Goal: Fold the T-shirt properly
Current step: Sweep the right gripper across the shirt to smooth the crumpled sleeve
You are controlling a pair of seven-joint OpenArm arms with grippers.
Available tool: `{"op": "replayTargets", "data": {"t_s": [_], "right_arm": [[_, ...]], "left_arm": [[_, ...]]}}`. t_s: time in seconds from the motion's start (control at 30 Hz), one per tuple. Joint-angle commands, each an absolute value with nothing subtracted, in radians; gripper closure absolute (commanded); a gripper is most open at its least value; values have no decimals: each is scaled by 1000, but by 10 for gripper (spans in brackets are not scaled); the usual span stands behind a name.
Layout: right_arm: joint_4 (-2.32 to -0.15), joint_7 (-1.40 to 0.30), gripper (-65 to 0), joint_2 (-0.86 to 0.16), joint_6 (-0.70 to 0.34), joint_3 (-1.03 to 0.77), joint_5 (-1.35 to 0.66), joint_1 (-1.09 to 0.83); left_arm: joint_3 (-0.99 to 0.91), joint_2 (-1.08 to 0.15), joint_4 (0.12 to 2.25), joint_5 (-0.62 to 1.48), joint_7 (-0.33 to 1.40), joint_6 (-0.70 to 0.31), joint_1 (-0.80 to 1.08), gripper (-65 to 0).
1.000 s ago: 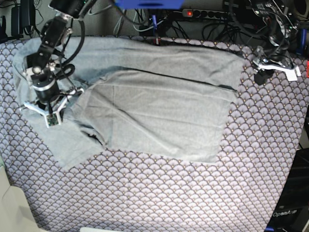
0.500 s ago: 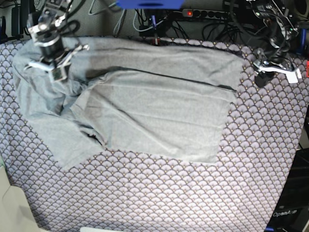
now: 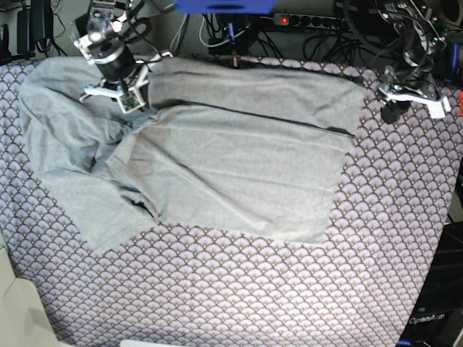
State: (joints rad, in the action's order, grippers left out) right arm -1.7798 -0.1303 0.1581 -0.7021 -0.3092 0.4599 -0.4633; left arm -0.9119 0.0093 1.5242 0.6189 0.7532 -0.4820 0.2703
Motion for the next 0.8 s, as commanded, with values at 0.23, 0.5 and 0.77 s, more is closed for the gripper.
{"op": "replayTargets", "data": {"t_s": [0.23,0.5,0.77], "right_arm": [[-1716,-110,0,157,-698,-285,449,-372],[-1716,-140,0,157,-698,-292,493,-134],[-1848,-214,0,157,-698,-278,513,-243]], "left_arm": [[-917,-2,1623,641,737,-492,305,-235],[-917,-2,1690,641,736,-492,380,-235],[-964,5,1692,641,734,-499,398,-235]]}}
